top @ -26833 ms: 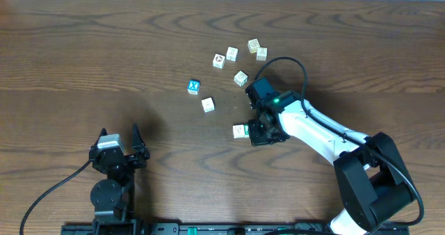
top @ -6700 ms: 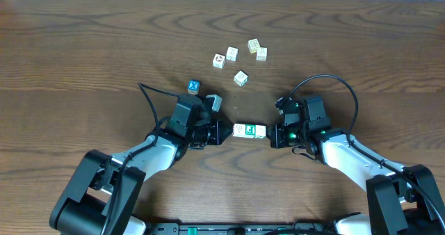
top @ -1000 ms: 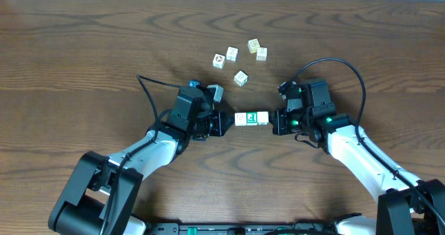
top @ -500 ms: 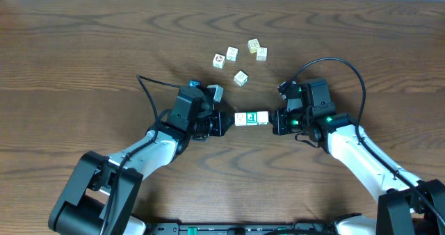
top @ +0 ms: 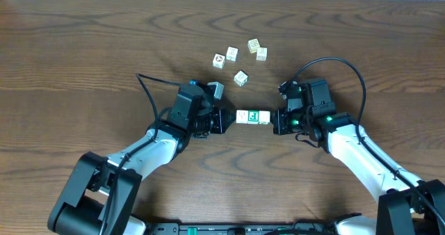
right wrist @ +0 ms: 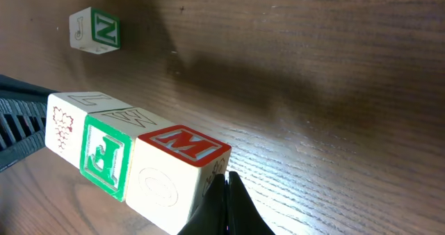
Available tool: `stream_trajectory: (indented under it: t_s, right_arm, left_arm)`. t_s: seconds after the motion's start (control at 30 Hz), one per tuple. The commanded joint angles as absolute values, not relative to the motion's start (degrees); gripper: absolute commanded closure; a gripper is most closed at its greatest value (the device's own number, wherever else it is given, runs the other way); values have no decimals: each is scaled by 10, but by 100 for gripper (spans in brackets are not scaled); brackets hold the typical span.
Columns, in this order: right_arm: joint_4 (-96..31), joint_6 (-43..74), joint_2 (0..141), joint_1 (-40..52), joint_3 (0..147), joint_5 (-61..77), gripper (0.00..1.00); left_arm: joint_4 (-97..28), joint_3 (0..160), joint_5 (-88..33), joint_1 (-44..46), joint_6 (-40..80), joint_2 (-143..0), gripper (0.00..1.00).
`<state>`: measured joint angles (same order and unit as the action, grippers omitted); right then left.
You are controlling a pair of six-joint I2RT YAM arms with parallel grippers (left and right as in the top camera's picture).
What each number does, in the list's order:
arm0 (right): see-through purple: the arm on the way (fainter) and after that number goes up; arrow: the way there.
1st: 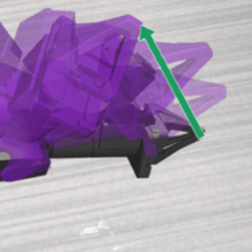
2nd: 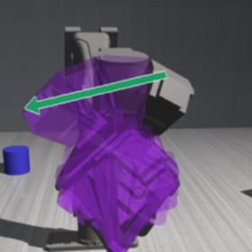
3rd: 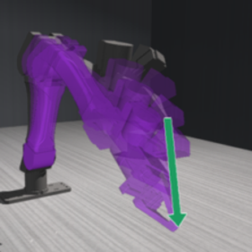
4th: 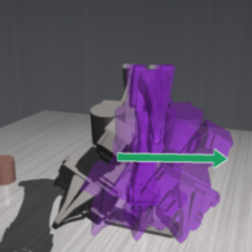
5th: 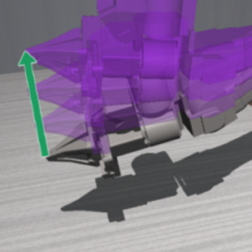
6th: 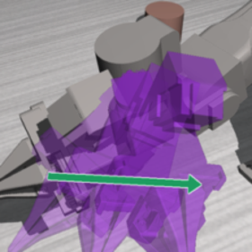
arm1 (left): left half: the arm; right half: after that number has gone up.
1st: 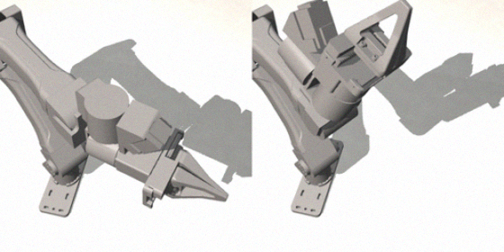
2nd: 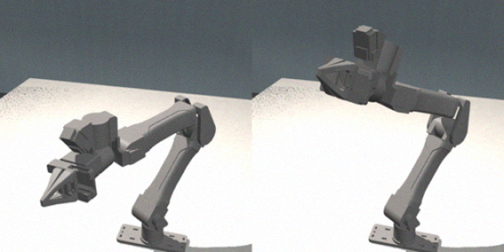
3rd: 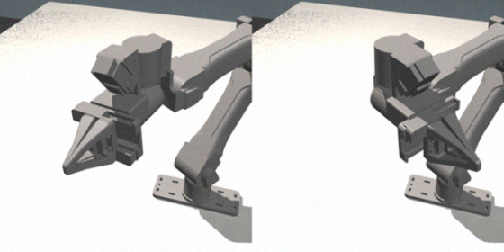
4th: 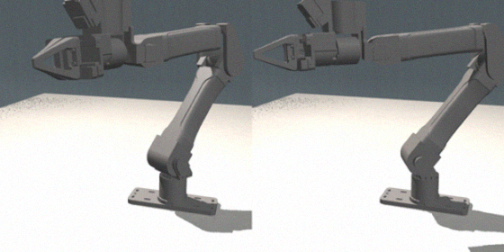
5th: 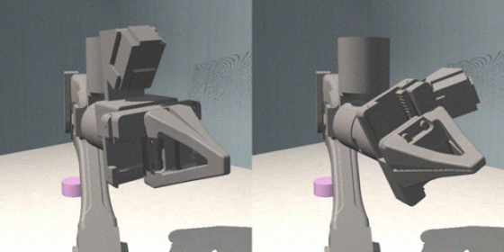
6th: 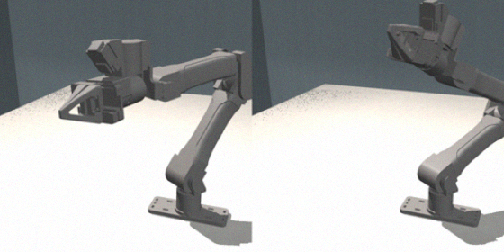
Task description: Lift 3 blocks
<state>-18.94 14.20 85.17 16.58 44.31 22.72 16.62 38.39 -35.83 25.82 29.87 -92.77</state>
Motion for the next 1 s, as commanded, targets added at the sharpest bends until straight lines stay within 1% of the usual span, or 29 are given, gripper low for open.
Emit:
stream_trajectory:
  t_s: [0.0, 0.97]
  right_arm:
    - [-187, 132, 842, 185, 465, 350, 99]
    - [-208, 132, 842, 185, 487, 349, 99]
  left_arm:
    - [181, 419, -427, 277, 303, -912, 93]
    - [181, 420, -426, 277, 303, -897, 93]
